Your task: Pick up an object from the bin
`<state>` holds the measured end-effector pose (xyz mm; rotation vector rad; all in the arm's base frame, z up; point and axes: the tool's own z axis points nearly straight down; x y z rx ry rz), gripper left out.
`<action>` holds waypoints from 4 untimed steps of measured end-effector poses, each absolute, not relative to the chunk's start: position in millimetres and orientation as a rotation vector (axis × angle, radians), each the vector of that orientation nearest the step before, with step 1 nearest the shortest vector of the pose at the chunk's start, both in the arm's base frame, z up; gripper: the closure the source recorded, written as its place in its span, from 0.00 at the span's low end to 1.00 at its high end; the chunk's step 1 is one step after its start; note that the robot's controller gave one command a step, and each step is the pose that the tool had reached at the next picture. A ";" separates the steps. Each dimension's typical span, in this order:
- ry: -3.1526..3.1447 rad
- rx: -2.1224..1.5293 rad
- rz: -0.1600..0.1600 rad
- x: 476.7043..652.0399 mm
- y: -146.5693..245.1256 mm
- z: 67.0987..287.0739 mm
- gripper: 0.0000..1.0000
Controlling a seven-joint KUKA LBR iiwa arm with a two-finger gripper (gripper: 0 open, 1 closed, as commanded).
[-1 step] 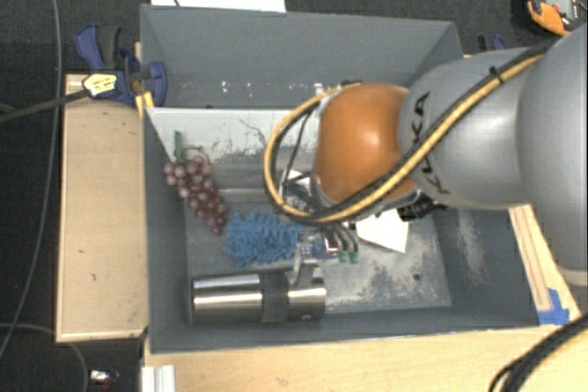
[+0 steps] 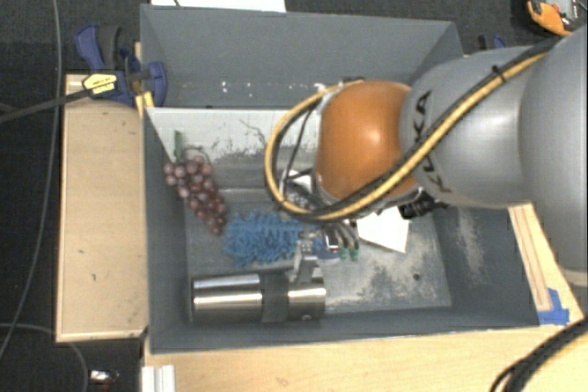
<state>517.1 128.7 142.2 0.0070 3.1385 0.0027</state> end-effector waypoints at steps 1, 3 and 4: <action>3.141 -0.035 0.004 584.4 130.5 70.5 0.00; 3.137 -0.041 0.006 585.8 131.1 71.6 0.00; 3.130 -0.085 0.008 588.6 133.9 71.6 0.00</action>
Offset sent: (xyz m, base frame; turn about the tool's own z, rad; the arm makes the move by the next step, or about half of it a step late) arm 0.0713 0.0070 -0.0722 -0.0774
